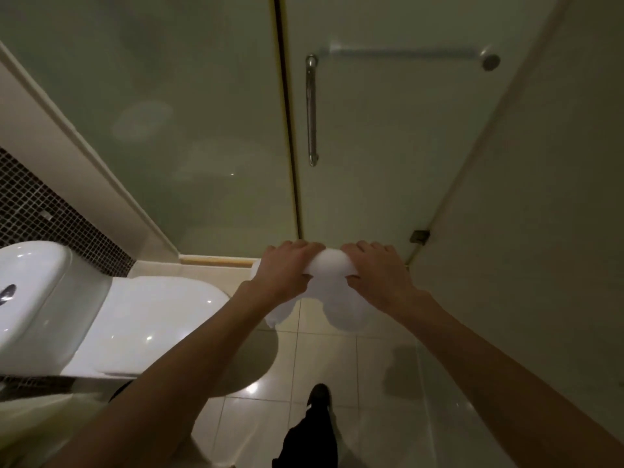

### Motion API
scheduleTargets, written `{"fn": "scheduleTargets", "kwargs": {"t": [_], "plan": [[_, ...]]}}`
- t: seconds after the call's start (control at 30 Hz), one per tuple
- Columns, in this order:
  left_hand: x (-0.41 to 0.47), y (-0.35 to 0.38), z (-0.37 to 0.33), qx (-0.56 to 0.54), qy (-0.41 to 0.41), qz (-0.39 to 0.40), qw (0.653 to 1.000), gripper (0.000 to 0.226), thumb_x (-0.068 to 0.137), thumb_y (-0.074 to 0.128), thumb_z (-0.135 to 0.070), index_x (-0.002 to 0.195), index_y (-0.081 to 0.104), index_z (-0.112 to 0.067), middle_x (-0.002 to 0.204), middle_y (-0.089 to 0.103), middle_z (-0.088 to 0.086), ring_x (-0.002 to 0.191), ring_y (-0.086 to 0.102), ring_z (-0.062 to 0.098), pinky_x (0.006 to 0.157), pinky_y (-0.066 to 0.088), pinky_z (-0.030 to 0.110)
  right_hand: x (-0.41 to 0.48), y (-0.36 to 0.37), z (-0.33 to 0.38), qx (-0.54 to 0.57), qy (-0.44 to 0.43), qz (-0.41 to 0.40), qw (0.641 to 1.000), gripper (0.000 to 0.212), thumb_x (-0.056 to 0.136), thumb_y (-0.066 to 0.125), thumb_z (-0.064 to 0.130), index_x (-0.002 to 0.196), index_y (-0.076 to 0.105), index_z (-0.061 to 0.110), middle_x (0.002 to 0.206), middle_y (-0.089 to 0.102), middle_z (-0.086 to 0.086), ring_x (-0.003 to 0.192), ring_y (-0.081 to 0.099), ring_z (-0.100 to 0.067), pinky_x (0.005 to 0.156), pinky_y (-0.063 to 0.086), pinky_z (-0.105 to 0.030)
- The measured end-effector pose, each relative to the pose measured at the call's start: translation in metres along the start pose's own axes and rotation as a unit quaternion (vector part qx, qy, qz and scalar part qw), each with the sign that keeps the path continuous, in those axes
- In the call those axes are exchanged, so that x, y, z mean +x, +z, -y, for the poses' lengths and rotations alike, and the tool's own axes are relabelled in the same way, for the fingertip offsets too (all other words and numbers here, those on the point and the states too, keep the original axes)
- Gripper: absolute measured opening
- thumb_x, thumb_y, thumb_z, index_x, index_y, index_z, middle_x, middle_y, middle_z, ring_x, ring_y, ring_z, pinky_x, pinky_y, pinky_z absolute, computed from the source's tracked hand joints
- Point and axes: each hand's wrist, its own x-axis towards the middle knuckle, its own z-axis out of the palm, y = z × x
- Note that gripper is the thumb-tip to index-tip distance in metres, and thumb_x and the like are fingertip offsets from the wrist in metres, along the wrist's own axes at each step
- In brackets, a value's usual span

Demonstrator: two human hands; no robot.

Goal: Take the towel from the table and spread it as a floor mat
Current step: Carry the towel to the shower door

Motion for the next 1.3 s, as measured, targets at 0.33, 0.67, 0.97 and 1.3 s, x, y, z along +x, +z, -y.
{"fn": "scheduleTargets", "kwargs": {"t": [0.33, 0.67, 0.97, 1.3], "plan": [[0.090, -0.004, 0.026, -0.022, 0.003, 0.008, 1.000, 0.059, 0.080, 0.060, -0.024, 0.136, 0.043, -0.033, 0.127, 0.056, -0.003, 0.111, 0.051, 0.024, 0.084, 0.036, 0.036, 0.083, -0.012, -0.038, -0.027, 0.005, 0.013, 1.000, 0.043, 0.079, 0.056, 0.026, 0.121, 0.050, 0.022, 0.109, 0.060, -0.002, 0.097, 0.053, -0.027, 0.084, 0.035, -0.036], [0.166, 0.008, 0.016, -0.019, 0.001, 0.028, 0.999, 0.059, 0.080, 0.060, -0.023, 0.136, 0.044, -0.032, 0.130, 0.056, -0.003, 0.112, 0.051, 0.023, 0.083, 0.034, 0.035, 0.132, -0.001, -0.101, 0.009, 0.013, 0.022, 1.000, 0.044, 0.078, 0.057, 0.025, 0.122, 0.051, 0.022, 0.111, 0.061, -0.003, 0.097, 0.054, -0.028, 0.084, 0.034, -0.036], [0.231, 0.027, 0.006, -0.008, -0.047, 0.047, 0.998, 0.059, 0.080, 0.060, -0.024, 0.136, 0.044, -0.033, 0.132, 0.054, -0.004, 0.114, 0.050, 0.022, 0.085, 0.034, 0.036, 0.185, 0.015, -0.162, 0.041, -0.023, 0.054, 0.997, 0.046, 0.078, 0.056, 0.025, 0.123, 0.049, 0.022, 0.113, 0.059, -0.004, 0.101, 0.052, -0.028, 0.087, 0.035, -0.038], [0.255, 0.056, 0.031, -0.003, -0.084, 0.051, 0.995, 0.056, 0.082, 0.062, -0.029, 0.135, 0.045, -0.032, 0.131, 0.055, -0.006, 0.115, 0.051, 0.023, 0.085, 0.039, 0.035, 0.229, 0.055, -0.173, 0.073, -0.051, 0.077, 0.993, 0.049, 0.076, 0.058, 0.025, 0.124, 0.051, 0.022, 0.114, 0.060, -0.003, 0.103, 0.053, -0.029, 0.087, 0.035, -0.037]]}}
